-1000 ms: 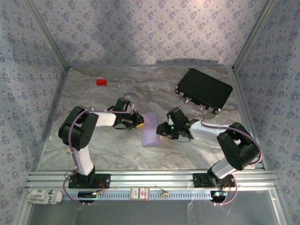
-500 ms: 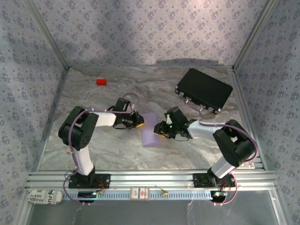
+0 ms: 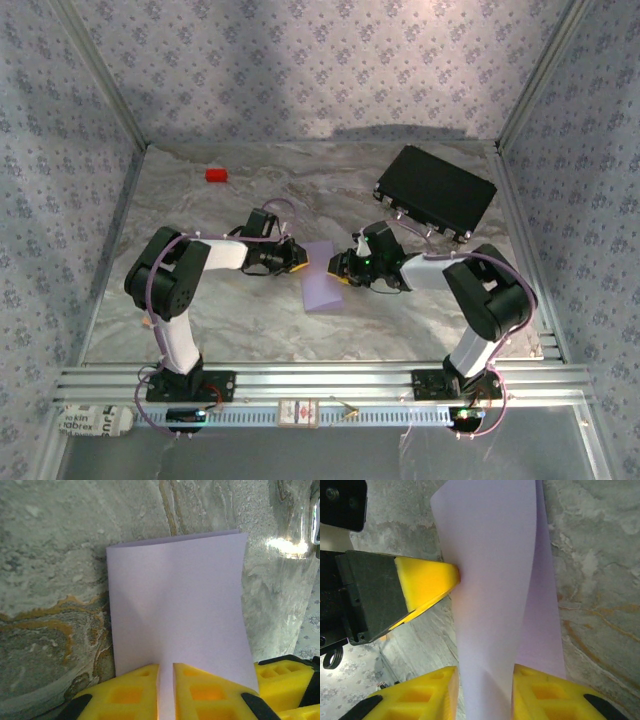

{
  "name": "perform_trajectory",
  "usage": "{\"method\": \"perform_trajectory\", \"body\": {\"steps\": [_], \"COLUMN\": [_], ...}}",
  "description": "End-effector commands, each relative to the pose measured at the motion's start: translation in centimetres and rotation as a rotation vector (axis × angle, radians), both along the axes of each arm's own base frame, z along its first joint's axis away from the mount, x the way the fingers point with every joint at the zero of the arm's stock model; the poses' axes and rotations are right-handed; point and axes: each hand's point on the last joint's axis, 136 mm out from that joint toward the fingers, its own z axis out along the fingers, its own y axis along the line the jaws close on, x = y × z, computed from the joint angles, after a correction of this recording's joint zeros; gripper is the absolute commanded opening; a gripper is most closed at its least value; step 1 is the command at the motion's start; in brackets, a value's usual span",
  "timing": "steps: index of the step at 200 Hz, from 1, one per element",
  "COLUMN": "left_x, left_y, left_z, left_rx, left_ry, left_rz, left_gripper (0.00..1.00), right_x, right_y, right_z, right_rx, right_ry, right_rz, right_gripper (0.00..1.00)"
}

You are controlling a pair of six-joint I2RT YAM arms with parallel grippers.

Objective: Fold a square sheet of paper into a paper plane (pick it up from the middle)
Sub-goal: Fold the triangle a second time at the center of the table.

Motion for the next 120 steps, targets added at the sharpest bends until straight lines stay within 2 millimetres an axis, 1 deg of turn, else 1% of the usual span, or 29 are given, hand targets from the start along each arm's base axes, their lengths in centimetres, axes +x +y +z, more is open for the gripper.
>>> {"method": "perform_trajectory", "body": {"steps": [1, 8, 41, 66, 79, 102, 120], "left_x": [-0.6, -0.6, -0.5, -0.5, -0.4, 0.0, 0.1], "left_y": [0.1, 0.0, 0.0, -0.1, -0.2, -0.5, -0.6], "left_z": [-1.0, -1.1, -0.9, -0.8, -0.6, 0.1, 0.8], "left_rx": [0.012, 0.012, 0.009, 0.004, -0.003, -0.016, -0.027], "left_ry": [0.015, 0.016, 0.015, 0.01, 0.003, -0.012, -0.026], "left_rz": [-0.028, -0.029, -0.031, -0.034, -0.035, -0.039, -0.041], "left_gripper": [0.15, 0.15, 0.15, 0.16, 0.17, 0.19, 0.23], "right_x": [0.0, 0.1, 0.4, 0.5, 0.5, 0.4, 0.6], "right_y": [0.4, 0.4, 0.3, 0.5, 0.5, 0.6, 0.4], "right_z": [0.0, -0.1, -0.4, -0.6, -0.6, -0.7, -1.0], "right_rx": [0.047, 0.052, 0.057, 0.063, 0.064, 0.068, 0.055], "right_ry": [0.013, 0.016, 0.024, 0.026, 0.027, 0.028, 0.034], "right_rz": [0.026, 0.026, 0.034, 0.049, 0.051, 0.062, 0.055], "right_gripper": [0.28, 0.27, 0.26, 0.19, 0.18, 0.15, 0.1]}}
